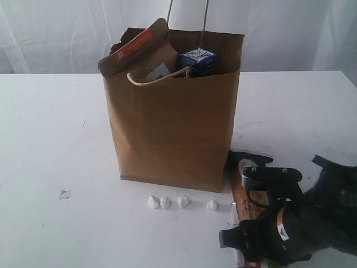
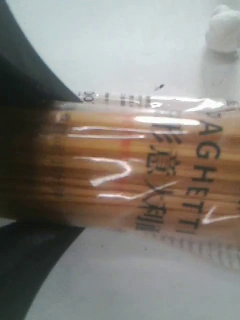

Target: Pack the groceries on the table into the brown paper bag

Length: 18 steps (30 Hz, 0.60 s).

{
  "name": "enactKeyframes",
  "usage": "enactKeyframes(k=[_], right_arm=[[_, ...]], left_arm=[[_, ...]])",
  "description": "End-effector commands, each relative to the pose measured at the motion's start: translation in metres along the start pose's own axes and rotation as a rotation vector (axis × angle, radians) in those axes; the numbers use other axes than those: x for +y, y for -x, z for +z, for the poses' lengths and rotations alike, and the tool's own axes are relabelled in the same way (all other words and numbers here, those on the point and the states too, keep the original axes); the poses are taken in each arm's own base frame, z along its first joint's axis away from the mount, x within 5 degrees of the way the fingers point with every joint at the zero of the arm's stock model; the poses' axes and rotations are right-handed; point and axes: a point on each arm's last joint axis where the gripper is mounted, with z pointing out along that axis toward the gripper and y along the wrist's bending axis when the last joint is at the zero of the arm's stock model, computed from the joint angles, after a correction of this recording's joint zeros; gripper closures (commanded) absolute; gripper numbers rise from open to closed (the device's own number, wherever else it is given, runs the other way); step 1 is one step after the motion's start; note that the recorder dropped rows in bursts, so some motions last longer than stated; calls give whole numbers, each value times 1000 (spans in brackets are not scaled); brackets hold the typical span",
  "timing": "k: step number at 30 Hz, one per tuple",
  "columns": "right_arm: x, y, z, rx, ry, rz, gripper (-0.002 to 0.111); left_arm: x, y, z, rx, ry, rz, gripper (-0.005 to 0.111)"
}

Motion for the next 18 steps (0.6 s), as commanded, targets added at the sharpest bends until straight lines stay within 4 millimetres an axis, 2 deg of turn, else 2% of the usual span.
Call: enactKeyframes(k=[1,2,3,14,18], right_arm=[[-24,-43,7,147,-70,151,92],[-25,-44,4,120,-44,154,103],[-25,-44,2,100,-26,155,108],[-21,-35,-31,-93,134,157,108],[-23,-36,-38,-107,142,159,108]], left_arm=[[0,0,0,-5,1,-12,107],[0,0,0,-5,1,-12,107],[0,0,0,-5,1,-12,107],[0,0,0,-5,1,-12,107],[0,0,0,-5,1,-10,107]])
